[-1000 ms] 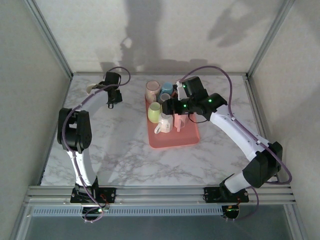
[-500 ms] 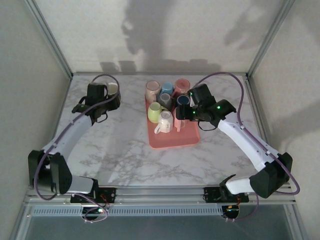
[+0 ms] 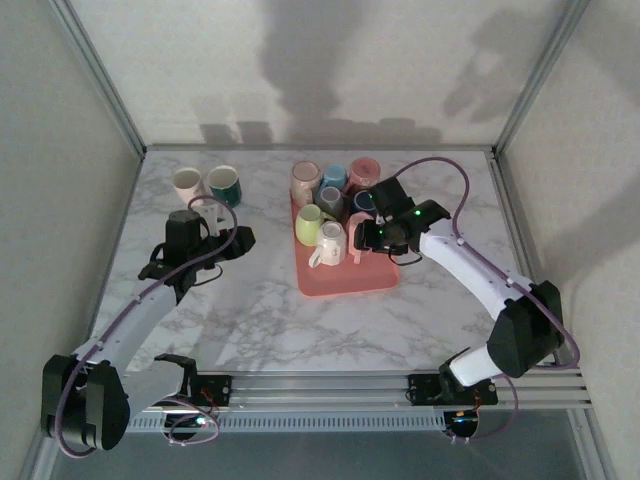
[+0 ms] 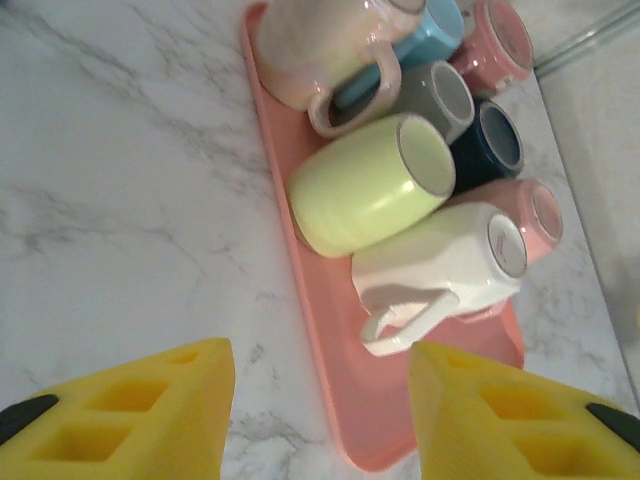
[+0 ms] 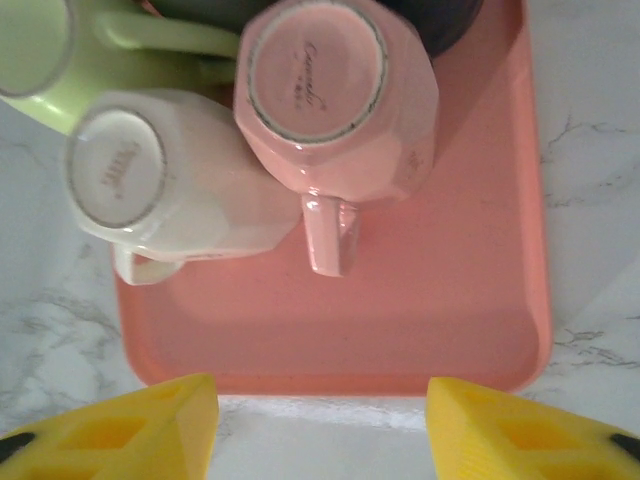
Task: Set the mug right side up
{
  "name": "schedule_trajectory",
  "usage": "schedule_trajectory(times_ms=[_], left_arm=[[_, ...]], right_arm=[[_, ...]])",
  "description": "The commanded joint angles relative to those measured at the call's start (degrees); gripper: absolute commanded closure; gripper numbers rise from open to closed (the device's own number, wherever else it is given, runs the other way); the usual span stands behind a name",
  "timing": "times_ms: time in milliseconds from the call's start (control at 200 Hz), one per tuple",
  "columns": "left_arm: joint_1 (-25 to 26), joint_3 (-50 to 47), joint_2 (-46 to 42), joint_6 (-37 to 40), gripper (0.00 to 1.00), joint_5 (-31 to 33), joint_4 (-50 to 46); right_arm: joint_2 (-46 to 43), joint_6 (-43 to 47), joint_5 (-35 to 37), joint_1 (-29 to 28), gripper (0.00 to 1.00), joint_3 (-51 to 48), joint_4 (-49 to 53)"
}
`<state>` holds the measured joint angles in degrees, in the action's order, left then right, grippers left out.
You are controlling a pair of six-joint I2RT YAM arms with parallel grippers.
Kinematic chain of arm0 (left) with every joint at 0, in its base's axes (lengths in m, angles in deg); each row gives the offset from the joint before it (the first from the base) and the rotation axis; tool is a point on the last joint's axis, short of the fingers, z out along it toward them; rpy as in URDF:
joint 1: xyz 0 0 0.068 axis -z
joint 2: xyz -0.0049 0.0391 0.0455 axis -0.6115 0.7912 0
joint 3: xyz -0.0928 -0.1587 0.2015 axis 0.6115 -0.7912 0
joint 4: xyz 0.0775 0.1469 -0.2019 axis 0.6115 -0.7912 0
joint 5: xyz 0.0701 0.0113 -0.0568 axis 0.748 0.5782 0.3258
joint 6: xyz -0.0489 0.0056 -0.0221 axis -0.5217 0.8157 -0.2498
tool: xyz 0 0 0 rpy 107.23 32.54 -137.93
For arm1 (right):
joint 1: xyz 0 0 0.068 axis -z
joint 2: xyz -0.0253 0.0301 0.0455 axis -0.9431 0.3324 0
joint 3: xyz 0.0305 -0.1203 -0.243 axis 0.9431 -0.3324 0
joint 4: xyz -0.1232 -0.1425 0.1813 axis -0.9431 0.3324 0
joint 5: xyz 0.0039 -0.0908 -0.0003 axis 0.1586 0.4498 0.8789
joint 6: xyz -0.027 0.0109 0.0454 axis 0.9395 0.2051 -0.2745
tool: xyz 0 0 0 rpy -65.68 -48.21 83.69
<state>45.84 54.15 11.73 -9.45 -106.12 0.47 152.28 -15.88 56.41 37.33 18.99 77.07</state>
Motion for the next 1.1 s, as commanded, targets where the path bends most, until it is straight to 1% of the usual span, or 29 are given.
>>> schedule_trajectory(times_ms=[0,335,536,711,956,1097], left_arm=[[-0.4,-1.9,-3.1,-1.7,0.51,-4.8,5.5],[-0.2,-3.5,-4.2,-1.2,0.51,-5.5,5.4],[-0.3,-3.5,-4.3,-1.0,0.51,-5.7,5.6],[-0.2,-3.5,-3.7,-0.8,0.51,-5.7,5.9],[-0.2,-3.5,-3.5,-0.7,0.51,-5.9,5.9],[-0.2,-3.5,-3.4,-0.7,0.51,-5.9,5.9]], right_arm=[[2.8,-0.2,1.1,-0.1,0.46,-0.2,-0.7],[13.3,-3.5,5.4,-2.2,0.45,4.3,-2.0],[17.6,-5.2,7.5,-2.3,0.54,6.3,-1.8],[19.7,-4.4,8.2,-2.6,0.60,7.1,-1.7],[18.9,-3.7,13.1,-2.9,0.69,6.3,0.3],[19.2,-0.6,11.7,-3.0,0.71,6.3,-0.9]])
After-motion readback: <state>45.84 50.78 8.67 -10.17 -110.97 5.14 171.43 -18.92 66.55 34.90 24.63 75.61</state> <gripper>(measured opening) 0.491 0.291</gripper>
